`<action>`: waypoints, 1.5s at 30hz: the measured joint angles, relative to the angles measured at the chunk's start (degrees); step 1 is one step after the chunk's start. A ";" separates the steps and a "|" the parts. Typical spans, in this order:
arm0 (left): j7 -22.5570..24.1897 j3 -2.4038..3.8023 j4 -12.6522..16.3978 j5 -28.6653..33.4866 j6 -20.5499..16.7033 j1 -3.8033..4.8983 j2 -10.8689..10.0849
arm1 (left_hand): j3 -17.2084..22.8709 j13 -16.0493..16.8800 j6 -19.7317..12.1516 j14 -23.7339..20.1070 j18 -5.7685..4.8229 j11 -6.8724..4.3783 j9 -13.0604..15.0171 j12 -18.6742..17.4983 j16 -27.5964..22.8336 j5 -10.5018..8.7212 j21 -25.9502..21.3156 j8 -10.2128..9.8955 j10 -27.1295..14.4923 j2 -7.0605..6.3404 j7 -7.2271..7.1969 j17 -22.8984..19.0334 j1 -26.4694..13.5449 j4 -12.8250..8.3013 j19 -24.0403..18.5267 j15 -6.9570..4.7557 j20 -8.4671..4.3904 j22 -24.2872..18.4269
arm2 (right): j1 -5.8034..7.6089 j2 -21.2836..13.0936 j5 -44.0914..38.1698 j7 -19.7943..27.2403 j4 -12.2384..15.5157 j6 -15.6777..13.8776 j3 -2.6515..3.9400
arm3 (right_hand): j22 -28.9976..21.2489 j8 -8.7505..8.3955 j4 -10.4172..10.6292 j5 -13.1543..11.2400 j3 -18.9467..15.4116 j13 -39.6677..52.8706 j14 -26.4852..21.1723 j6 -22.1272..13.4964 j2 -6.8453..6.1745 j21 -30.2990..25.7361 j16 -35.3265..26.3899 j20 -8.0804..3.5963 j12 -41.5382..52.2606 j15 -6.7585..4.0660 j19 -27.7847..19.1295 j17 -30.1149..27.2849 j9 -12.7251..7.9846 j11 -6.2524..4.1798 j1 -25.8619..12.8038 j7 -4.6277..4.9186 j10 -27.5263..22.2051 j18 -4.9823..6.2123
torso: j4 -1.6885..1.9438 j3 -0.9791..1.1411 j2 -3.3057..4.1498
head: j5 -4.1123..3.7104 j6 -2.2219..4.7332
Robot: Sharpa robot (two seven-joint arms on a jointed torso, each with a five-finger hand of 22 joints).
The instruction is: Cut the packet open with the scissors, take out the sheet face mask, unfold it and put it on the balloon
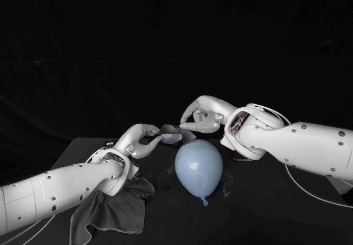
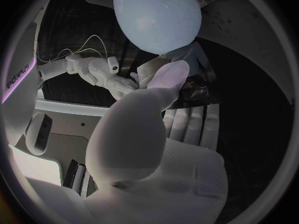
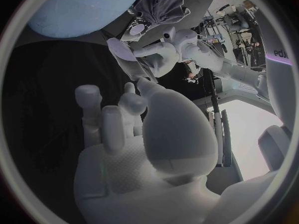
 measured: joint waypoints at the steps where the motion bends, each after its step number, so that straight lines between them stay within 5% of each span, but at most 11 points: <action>1: 0.00 0.00 0.00 -0.02 0.00 0.00 0.01 | 0.00 0.00 -0.01 0.00 0.00 0.00 0.00 0.00 0.00 0.00 0.00 0.00 0.00 0.00 0.00 0.00 0.00 0.00 0.00 0.00 0.00 0.00 | 0.00 0.13 -0.65 -0.42 0.04 -0.03 0.00 | 0.10 0.00 0.00 0.00 0.00 0.14 0.00 0.14 0.00 0.00 0.00 0.00 0.16 0.00 0.00 0.23 0.00 0.00 0.00 -0.14 0.00 -0.01 | 0.00 0.00 0.00 | 0.00 -0.01; 35: -0.22 0.00 0.01 -0.09 0.14 0.01 0.07 | 0.31 0.01 0.03 -0.01 -0.41 0.01 0.00 -0.40 -0.23 -0.05 0.00 -0.19 -0.01 -0.03 0.20 -0.03 -0.02 0.00 0.00 0.01 0.00 -0.01 | -0.04 1.07 -3.44 -4.10 0.56 -1.66 0.01 | 2.29 0.53 1.59 1.56 1.40 3.45 0.61 0.71 -0.06 2.13 1.09 -0.20 2.80 -0.21 0.61 1.92 0.09 -0.23 -2.21 -0.31 0.57 -0.44 | -0.02 0.00 -0.01 | 0.15 -0.38; 45: -0.35 0.00 0.02 -0.09 0.21 0.01 0.12 | 0.47 0.01 -0.08 -0.01 -0.42 0.02 0.00 -0.39 -0.23 -0.21 0.00 0.11 -0.02 0.05 0.29 0.01 -0.41 -0.17 -0.01 0.01 0.00 -0.02 | -0.12 1.89 -3.51 -4.54 -0.10 -1.27 0.01 | 2.70 0.73 0.69 -0.12 1.80 3.74 0.60 0.89 -0.75 2.28 1.07 -0.20 2.80 -0.20 0.61 1.83 0.29 -0.23 -1.51 -0.49 0.57 -0.47 | 0.00 -0.02 -0.03 | 0.13 -0.42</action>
